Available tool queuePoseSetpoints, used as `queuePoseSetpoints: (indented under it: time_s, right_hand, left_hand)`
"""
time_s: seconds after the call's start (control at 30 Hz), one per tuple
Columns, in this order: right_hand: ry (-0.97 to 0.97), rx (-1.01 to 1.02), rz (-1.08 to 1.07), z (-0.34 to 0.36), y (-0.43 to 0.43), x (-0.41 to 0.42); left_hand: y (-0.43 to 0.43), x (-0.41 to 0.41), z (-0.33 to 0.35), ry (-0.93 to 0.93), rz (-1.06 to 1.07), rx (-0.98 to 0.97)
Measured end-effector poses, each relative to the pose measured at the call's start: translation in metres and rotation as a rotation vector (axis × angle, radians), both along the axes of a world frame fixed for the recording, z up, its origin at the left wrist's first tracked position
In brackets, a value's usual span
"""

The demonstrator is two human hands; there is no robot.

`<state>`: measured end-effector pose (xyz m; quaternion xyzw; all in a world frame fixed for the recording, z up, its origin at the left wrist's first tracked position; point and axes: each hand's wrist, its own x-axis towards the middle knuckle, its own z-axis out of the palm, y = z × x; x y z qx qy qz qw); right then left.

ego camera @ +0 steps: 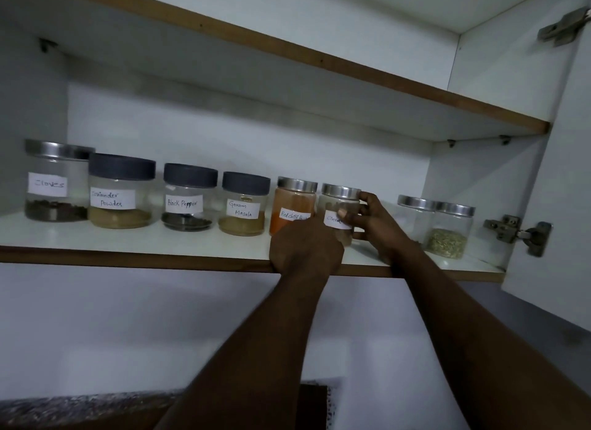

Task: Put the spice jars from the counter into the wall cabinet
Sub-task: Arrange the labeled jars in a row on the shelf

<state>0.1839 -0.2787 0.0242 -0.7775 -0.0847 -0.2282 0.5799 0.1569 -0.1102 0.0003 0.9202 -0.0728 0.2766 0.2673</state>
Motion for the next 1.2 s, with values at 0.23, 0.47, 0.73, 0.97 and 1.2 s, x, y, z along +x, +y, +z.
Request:
queuePoseSetpoints:
  time_s: [0.23,0.47,0.73,0.97,1.2]
  right_hand:
    - [0.015,0.002,0.033,-0.002,-0.002,0.003]
    - [0.012,0.059,0.029,0.002,-0.004,0.002]
    - [-0.201,-0.063,-0.059,0.077,-0.038,0.018]
    - [0.029,-0.948,0.149,0.103,-0.025,0.068]
    - [-0.039,-1.057,0.210,0.081,-0.030,0.099]
  left_hand:
    - [-0.002,0.001,0.000,0.010,0.048,-0.025]
    - [0.003,-0.013,-0.001,-0.039,0.035,0.003]
    - [0.004,-0.013,-0.006,-0.145,0.046,0.001]
    - [0.005,-0.004,-0.012,-0.201,0.053,0.017]
    - [0.004,0.001,-0.012,-0.178,0.089,0.042]
